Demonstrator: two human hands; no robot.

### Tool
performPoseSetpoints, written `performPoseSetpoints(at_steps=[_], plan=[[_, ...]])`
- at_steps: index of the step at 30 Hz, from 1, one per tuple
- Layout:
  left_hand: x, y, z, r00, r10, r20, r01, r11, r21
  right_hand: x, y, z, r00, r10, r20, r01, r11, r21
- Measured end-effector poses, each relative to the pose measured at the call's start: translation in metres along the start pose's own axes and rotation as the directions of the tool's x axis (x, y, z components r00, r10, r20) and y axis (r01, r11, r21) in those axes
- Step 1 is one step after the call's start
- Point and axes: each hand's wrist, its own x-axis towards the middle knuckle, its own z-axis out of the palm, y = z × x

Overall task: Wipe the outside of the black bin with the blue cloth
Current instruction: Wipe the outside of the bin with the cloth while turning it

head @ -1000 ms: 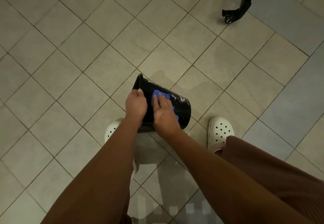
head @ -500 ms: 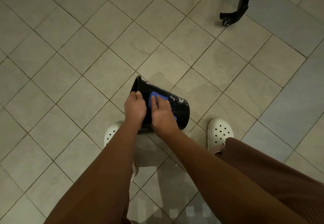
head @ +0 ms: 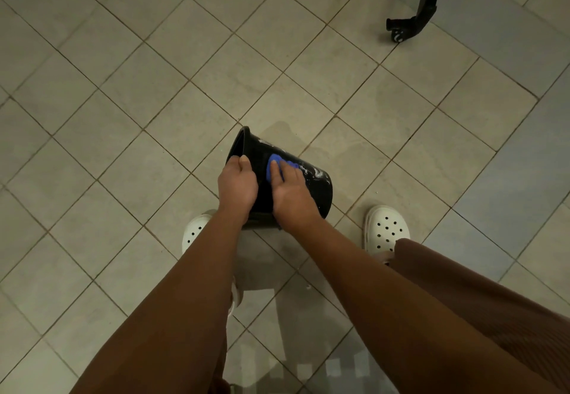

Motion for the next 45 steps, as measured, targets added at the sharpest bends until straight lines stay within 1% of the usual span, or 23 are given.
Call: performPoseSetpoints(at_steps=[3,5,6,8,9,11,12,14,17,19,22,23,24,26,29,31,33,35,39,40,42,43,45], plan=[[-0.001,-0.004,0.001,1.000,-0.001,-0.010,0.001,1.000,0.000,0.009,0.013,-0.011,0.995,0.055,0.079,-0.052,0.998,-0.043],[-0.003,-0.004,0.001,1.000,-0.011,0.003,0.011,1.000,-0.011,0.009,0.018,-0.017,0.992,0.076,0.101,-0.066,0.993,-0.097],[-0.003,-0.003,0.001,1.000,-0.012,0.016,0.012,1.000,-0.016,0.006,0.018,-0.019,0.992,0.101,0.075,-0.094,0.991,-0.093],[-0.002,0.000,0.002,0.999,-0.025,0.044,0.026,0.999,-0.042,-0.001,0.012,-0.014,0.990,0.133,-0.054,-0.134,0.991,-0.016],[-0.001,0.002,0.003,0.998,-0.042,0.055,0.046,0.997,-0.064,-0.005,0.006,-0.010,0.986,0.118,-0.114,-0.112,0.992,0.060],[0.002,0.001,0.003,0.994,-0.083,0.069,0.090,0.990,-0.110,-0.014,-0.006,-0.004,0.985,0.056,-0.166,-0.017,0.973,0.230],[0.003,0.001,0.002,0.992,-0.102,0.077,0.112,0.985,-0.128,-0.016,-0.010,-0.002,0.983,0.006,-0.186,0.044,0.963,0.264],[0.002,-0.001,0.001,0.988,-0.123,0.092,0.136,0.979,-0.154,-0.016,-0.011,0.001,0.972,-0.100,-0.212,0.150,0.961,0.233],[-0.001,0.002,0.002,0.988,-0.107,0.110,0.126,0.977,-0.174,-0.006,0.000,0.003,0.964,-0.128,-0.234,0.185,0.953,0.239],[-0.003,0.003,0.004,0.992,-0.069,0.107,0.086,0.983,-0.164,0.002,0.008,-0.002,0.970,-0.095,-0.222,0.145,0.964,0.221],[-0.005,0.004,0.005,0.994,-0.049,0.103,0.064,0.987,-0.148,0.005,0.007,-0.008,0.991,0.029,-0.132,0.006,0.966,0.259],[-0.004,0.004,0.005,0.994,-0.048,0.101,0.062,0.987,-0.150,0.002,0.003,-0.008,0.990,0.055,-0.130,-0.021,0.967,0.253],[-0.004,0.004,0.004,0.993,-0.057,0.103,0.072,0.985,-0.155,-0.002,0.000,-0.006,0.988,0.054,-0.147,-0.016,0.969,0.246],[-0.001,0.004,0.002,0.991,-0.076,0.106,0.093,0.980,-0.174,-0.012,-0.009,0.000,0.980,-0.011,-0.201,0.066,0.961,0.270],[-0.003,0.002,0.002,0.988,-0.096,0.124,0.115,0.980,-0.164,-0.012,-0.011,0.003,0.968,-0.125,-0.219,0.191,0.929,0.317],[-0.004,0.002,0.002,0.990,-0.074,0.120,0.092,0.984,-0.150,-0.002,-0.008,-0.002,0.966,-0.160,-0.205,0.215,0.934,0.285],[-0.005,0.003,0.003,0.993,-0.045,0.113,0.060,0.990,-0.131,0.006,-0.003,-0.010,0.981,-0.125,-0.147,0.156,0.961,0.230],[-0.006,0.002,0.004,0.993,-0.039,0.115,0.054,0.989,-0.136,0.010,0.003,-0.015,0.995,-0.024,-0.095,0.045,0.973,0.227],[-0.005,0.004,0.003,0.973,-0.140,0.184,0.175,0.967,-0.187,0.003,-0.008,-0.015,0.995,0.096,-0.031,-0.088,0.977,0.196],[-0.004,0.004,0.002,0.963,-0.178,0.203,0.222,0.950,-0.218,0.000,-0.012,-0.013,0.995,0.097,-0.034,-0.087,0.972,0.218],[-0.002,0.004,-0.001,0.942,-0.247,0.225,0.302,0.918,-0.258,-0.006,-0.015,-0.009,0.999,0.025,-0.036,-0.015,0.966,0.256],[-0.001,0.003,-0.002,0.940,-0.259,0.223,0.314,0.912,-0.264,-0.009,-0.015,-0.009,0.999,-0.030,-0.039,0.039,0.967,0.252],[-0.001,0.005,-0.002,0.956,-0.239,0.172,0.278,0.926,-0.256,-0.007,-0.008,-0.008,0.990,-0.127,-0.057,0.137,0.966,0.219]])
